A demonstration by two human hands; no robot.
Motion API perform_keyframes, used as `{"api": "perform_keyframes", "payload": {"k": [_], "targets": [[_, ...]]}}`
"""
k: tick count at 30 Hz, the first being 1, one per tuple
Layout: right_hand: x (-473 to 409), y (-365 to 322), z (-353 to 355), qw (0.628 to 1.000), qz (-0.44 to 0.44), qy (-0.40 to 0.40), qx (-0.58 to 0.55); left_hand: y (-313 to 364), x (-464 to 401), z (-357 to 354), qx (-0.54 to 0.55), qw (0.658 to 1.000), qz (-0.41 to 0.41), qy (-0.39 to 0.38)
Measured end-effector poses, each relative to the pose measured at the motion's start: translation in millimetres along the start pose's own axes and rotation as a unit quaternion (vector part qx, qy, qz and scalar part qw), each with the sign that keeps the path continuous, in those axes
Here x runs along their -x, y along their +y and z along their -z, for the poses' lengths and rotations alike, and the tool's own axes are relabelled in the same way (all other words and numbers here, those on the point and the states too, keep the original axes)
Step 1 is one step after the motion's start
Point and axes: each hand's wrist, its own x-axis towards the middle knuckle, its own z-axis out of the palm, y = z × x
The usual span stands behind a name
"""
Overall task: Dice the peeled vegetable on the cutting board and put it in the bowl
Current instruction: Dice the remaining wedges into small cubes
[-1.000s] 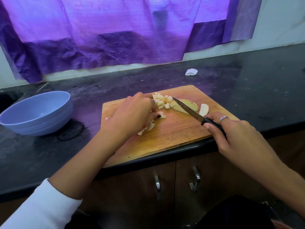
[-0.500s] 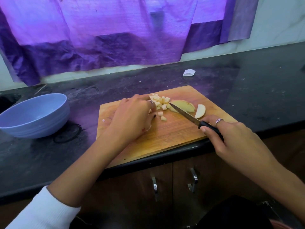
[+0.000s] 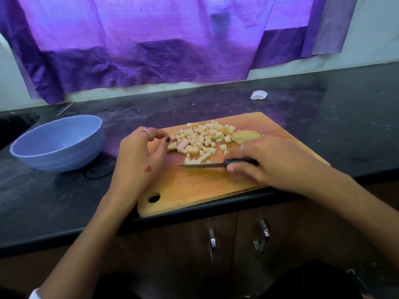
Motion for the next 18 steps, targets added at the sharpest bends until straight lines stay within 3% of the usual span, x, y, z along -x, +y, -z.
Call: {"api": "perform_keyframes", "payload": {"k": [9,15,18], "targets": [[-44,11,-3,0.996,0.007,0.079,0.039,-6,10,-1,0.029,0.998,0.03,0.057],[10,30,12,0.999,-0.042,-0.004,-0.02,-12,11,0,0.053,0.996,0.045,0.062],[11,39,9,0.998,-0.053,0.016,0.037,-10,11,-1,0.048,0.996,0.034,0.064]]}}
